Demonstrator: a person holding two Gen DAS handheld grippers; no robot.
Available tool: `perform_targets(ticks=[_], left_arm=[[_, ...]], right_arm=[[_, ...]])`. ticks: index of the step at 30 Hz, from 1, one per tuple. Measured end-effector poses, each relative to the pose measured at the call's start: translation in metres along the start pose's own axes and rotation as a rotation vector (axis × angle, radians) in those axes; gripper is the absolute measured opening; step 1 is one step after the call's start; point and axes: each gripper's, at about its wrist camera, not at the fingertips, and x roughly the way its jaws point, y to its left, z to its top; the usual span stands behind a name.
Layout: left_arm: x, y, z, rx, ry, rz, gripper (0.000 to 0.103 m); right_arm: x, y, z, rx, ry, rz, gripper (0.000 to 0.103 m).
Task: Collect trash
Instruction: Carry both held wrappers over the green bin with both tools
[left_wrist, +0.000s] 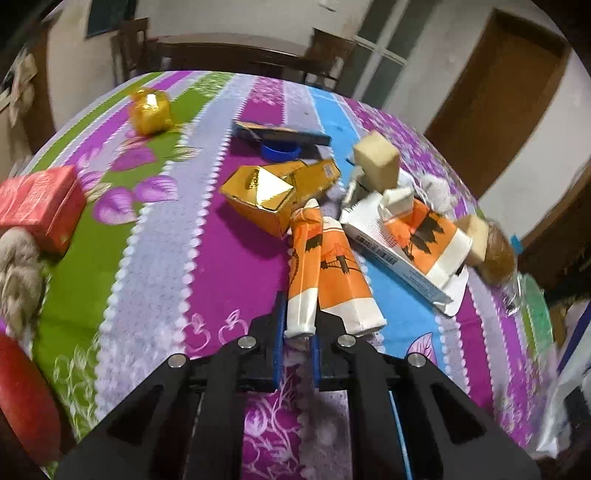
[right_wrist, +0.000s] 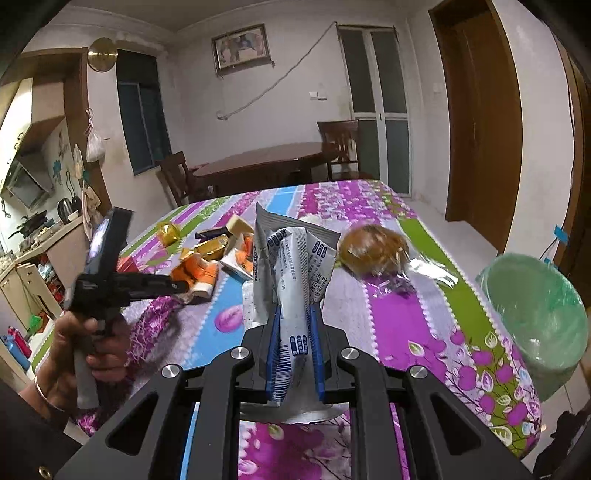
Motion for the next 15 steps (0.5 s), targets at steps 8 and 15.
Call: perform_targets(ticks=[8,15], left_arm=[[-0.081,-0.046,-0.036,0.126,-0.193,0.045,0.007],[-0.085,-0.152,-0.026,0.346,-0.148,-0.175,0.008]], right_arm=[[-0.027,-0.048,-0.001,0.045,-0.031,-0.009,0.017],[-0.076,-0.133,0.019,0.19,-0.065,-0.106,0.017]])
